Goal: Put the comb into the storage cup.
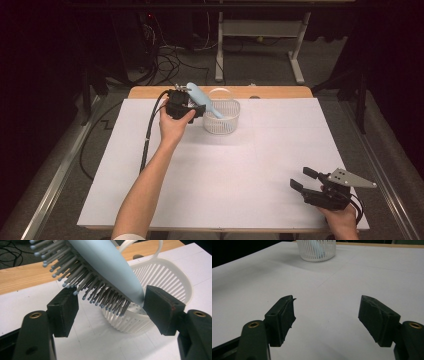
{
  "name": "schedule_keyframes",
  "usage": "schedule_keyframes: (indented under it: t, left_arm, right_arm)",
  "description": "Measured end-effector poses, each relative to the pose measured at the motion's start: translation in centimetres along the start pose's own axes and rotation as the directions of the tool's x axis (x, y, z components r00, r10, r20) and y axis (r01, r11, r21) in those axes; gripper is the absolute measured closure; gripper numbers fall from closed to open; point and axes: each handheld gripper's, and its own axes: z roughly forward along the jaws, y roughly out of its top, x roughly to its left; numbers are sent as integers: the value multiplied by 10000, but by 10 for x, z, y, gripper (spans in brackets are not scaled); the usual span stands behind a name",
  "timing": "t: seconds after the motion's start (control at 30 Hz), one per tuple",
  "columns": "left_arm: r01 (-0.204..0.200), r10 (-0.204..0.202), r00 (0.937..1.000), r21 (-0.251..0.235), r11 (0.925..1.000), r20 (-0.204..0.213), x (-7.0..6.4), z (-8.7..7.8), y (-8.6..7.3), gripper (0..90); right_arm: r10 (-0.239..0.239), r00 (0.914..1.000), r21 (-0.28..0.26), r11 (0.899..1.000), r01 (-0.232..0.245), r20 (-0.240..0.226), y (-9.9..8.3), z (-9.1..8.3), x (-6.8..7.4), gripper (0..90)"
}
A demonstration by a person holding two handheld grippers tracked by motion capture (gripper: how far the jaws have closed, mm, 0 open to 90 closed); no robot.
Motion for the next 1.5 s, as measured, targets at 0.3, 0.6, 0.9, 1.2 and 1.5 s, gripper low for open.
schedule_keyframes:
  t: [0.3, 0.6, 0.9, 1.2, 1.5]
  left_arm:
    - [-60, 58, 9999, -215, 9998, -89, 1, -8, -1, 292]
    - [-184, 180, 9998, -378, 9991, -119, 3, -18, -1, 292]
    - [-305, 301, 9995, -483, 9984, -85, 4, -24, -1, 295]
    - [-246, 240, 9997, -625, 9977, -107, 7, -29, -6, 298]
    - [-246, 240, 9997, -758, 9968, -81, 9, -35, -10, 302]
  right_arm:
    - [9, 10000, -22, 10000, -9, 14, 0, 0, 0, 295]
    - [14, 10000, -55, 10000, -14, 22, 0, -1, 0, 294]
    - [6, 10000, -50, 10000, -6, 37, 0, -1, 0, 295]
    - [10, 10000, -39, 10000, -10, 35, 0, 0, 0, 294]
    - [15, 10000, -28, 10000, -15, 52, 0, 0, 0, 294]
